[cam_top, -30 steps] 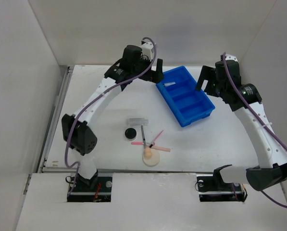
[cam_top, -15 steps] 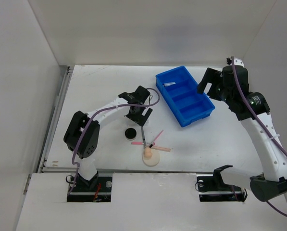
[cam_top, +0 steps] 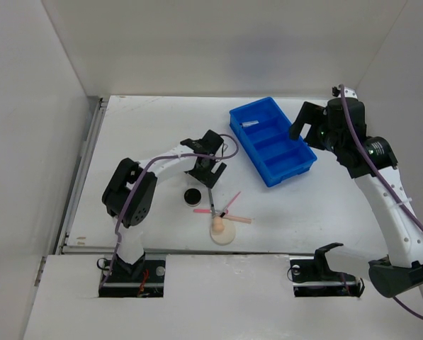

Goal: Organize the makeup

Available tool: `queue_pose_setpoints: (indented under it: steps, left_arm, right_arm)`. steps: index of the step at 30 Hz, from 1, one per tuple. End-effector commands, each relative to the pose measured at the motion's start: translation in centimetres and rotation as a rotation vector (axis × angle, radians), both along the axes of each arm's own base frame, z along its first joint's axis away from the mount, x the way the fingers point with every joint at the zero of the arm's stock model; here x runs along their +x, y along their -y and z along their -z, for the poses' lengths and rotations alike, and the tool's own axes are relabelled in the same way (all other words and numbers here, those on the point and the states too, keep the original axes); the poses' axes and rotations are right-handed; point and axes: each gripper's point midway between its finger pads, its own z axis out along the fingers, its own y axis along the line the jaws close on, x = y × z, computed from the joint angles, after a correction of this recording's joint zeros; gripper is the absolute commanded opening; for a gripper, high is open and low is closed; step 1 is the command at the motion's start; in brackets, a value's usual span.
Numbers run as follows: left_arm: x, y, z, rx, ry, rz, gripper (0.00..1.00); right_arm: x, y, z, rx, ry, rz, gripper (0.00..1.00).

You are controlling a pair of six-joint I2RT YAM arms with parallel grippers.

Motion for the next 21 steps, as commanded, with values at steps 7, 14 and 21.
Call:
queue_pose_setpoints:
  steps: [7,14,21]
  left_arm:
    - [3.6,1.1,-0.8,-0.081,0.051,-0.017,0.79]
    - [5.0,1.9,-1.2,-0.089,0.036,-0.009,0.3]
    - [6.7,2.8,-2.8,-0.128,0.042,0.02,0.28]
  right_arm:
    - [-1.0,0.1,-0.5,0.005,0.017,-0.025,0.99]
    - [-1.0,0.1,-0.5,0.005,0.017,-0.025,0.99]
    - [-1.0,0.1,-0.9,0.009,0.027,-0.025,0.99]
